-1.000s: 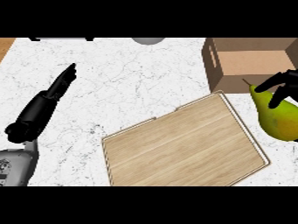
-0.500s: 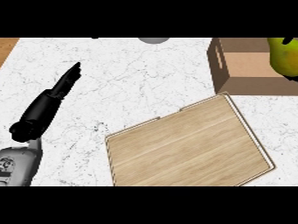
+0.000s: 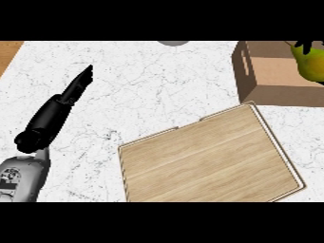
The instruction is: Pick the pear from the tray and place it in the cardboard box
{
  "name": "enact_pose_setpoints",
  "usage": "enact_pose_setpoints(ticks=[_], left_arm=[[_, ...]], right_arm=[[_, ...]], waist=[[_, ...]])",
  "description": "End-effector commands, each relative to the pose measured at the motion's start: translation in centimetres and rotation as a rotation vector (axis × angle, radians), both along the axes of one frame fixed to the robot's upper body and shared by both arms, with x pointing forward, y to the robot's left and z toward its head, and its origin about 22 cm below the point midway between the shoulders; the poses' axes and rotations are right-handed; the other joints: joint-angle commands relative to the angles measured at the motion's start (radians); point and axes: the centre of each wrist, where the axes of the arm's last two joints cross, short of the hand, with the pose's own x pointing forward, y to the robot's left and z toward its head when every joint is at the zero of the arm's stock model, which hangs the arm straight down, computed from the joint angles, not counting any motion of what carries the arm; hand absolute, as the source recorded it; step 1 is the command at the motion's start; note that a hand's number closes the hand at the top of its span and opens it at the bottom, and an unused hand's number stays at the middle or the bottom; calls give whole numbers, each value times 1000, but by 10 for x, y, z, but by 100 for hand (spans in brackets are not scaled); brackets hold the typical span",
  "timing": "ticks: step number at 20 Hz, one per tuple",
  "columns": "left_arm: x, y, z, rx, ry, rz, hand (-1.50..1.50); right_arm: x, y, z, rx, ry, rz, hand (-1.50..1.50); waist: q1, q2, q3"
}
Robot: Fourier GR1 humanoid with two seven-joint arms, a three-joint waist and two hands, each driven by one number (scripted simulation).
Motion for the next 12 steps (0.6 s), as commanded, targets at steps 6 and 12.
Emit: enact_pose_setpoints(ticks=[6, 12], left_arm=[[0, -8, -5, -5, -15, -14, 0], [0, -7, -9, -1, -9, -24, 0]], right_arm=[[9, -33, -11, -243, 193, -14, 150], [12, -34, -22, -129, 243, 178, -150]], waist=[[18, 8, 1], [26, 15, 3]])
